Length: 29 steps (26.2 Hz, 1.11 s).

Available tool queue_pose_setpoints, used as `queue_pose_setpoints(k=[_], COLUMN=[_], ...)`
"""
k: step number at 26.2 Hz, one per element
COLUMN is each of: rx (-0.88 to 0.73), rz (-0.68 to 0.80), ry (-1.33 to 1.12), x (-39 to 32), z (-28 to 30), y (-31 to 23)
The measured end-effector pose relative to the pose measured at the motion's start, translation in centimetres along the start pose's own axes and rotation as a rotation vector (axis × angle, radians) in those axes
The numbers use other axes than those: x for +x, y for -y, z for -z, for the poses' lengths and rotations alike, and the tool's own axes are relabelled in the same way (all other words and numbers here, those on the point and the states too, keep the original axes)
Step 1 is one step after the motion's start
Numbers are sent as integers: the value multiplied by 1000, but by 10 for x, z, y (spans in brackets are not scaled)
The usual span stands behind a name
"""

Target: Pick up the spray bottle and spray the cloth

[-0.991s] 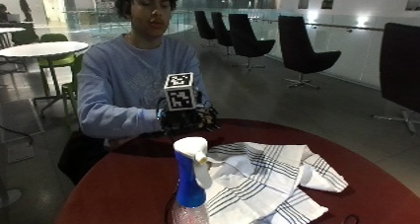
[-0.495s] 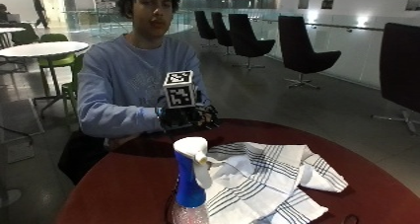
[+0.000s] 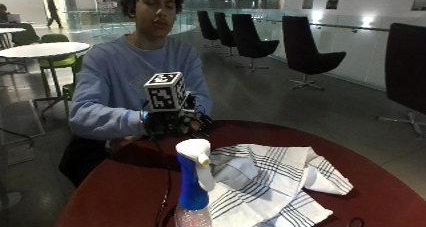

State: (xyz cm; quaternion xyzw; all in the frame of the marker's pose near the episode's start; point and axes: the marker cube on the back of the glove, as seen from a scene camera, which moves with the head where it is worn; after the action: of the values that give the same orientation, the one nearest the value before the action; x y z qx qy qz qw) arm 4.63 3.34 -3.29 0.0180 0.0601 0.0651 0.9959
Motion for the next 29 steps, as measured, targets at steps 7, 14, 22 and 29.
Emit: queue_pose_setpoints(k=[7, 14, 22, 29], rx=[8, 50, 125, 205], rz=[-113, -269, -515, -717], ry=[-65, -65, 29, 168], x=[53, 119, 184, 247], z=[14, 30, 46, 51], y=[-20, -34, -14, 13])
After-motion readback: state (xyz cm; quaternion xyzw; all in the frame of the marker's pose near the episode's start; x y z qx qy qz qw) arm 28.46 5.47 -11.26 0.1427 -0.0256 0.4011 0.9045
